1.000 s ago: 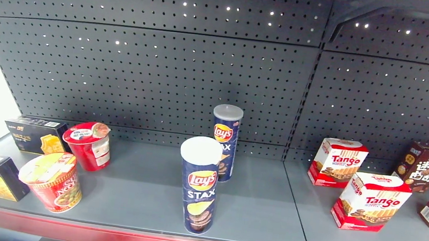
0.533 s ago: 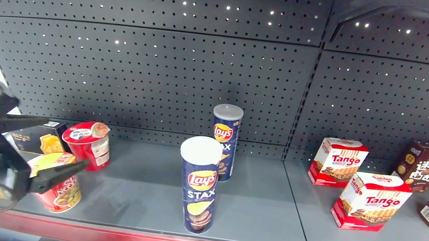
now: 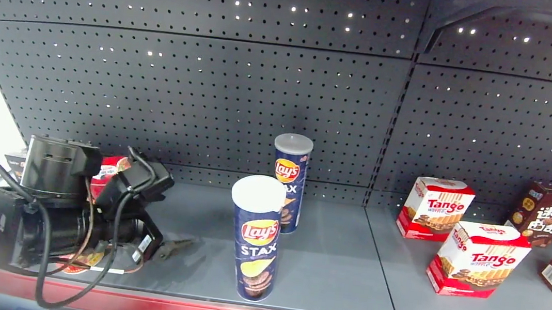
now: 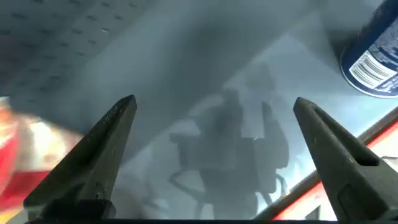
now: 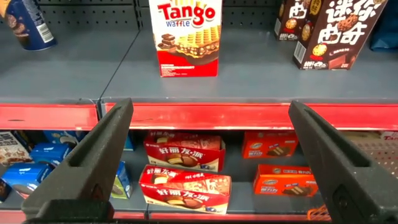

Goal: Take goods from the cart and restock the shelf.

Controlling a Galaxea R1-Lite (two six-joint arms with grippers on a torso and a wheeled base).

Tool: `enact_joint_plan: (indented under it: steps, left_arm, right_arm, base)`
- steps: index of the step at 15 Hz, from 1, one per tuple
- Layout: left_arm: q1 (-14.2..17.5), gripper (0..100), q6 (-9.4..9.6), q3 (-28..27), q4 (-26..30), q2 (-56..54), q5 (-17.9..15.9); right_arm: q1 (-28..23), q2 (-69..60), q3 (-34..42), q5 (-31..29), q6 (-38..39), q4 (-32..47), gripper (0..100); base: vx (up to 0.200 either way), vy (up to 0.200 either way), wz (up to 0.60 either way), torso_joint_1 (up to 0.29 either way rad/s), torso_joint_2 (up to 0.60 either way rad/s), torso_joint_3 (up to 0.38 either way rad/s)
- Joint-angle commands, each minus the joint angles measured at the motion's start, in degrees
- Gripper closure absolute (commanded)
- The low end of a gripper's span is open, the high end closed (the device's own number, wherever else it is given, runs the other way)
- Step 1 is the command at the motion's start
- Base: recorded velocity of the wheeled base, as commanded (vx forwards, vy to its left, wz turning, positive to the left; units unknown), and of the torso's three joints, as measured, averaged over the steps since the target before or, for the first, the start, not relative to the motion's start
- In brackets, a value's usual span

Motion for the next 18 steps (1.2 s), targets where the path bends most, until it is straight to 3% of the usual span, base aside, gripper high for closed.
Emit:
enact_joint_plan:
  steps: [1, 3, 4, 5, 7, 12, 15, 18]
  left_arm:
    - [-2.11, 0, -1.16, -1.86, 0.02, 4.39, 0.62]
    - [-6.24, 0, -5.99, -5.28, 0.19, 4.91, 4.66]
    - [-7.12, 0, -7.13, -5.81, 0.19, 5.09, 5.28]
    - [-9.58, 0, -10.82, -7.66, 0.10, 5.09, 8.27]
    - [-13.19, 0, -14.08, -8.10, 0.54, 4.74, 10.82]
    - [-16.35, 0, -14.25, -7.74, 0.72, 3.77, 12.93]
    - [-16.35, 0, -14.34, -7.48, 0.72, 4.03, 12.93]
    - [-13.89, 0, -13.64, -3.88, -2.27, 4.91, 13.10]
  right_arm:
    - [0.00, 0.07, 0.00, 0.00, -0.01, -0.01, 0]
    - [0.00, 0.07, 0.00, 0.00, -0.01, -0.01, 0]
    - [0.00, 0.07, 0.00, 0.00, -0.01, -0.01, 0]
    - [0.00, 0.07, 0.00, 0.00, -0.01, -0.01, 0]
    - [0.00, 0.07, 0.00, 0.00, -0.01, -0.01, 0]
    - [0.00, 0.07, 0.00, 0.00, -0.01, -0.01, 0]
    - [0.00, 0.07, 0.00, 0.00, -0.01, -0.01, 0]
    - [0.00, 0.07, 0.00, 0.00, -0.01, -0.01, 0]
  base:
    - [0.000, 0.000, 0.00, 0.000, 0.00, 0.000]
    - [0.000, 0.000, 0.00, 0.000, 0.00, 0.000]
    - [0.000, 0.000, 0.00, 0.000, 0.00, 0.000]
    - [0.000, 0.000, 0.00, 0.000, 0.00, 0.000]
    - [0.000, 0.000, 0.00, 0.000, 0.00, 0.000]
    - [0.000, 0.000, 0.00, 0.000, 0.00, 0.000]
    - [0.000, 0.000, 0.00, 0.000, 0.00, 0.000]
    - [0.000, 0.000, 0.00, 0.000, 0.00, 0.000]
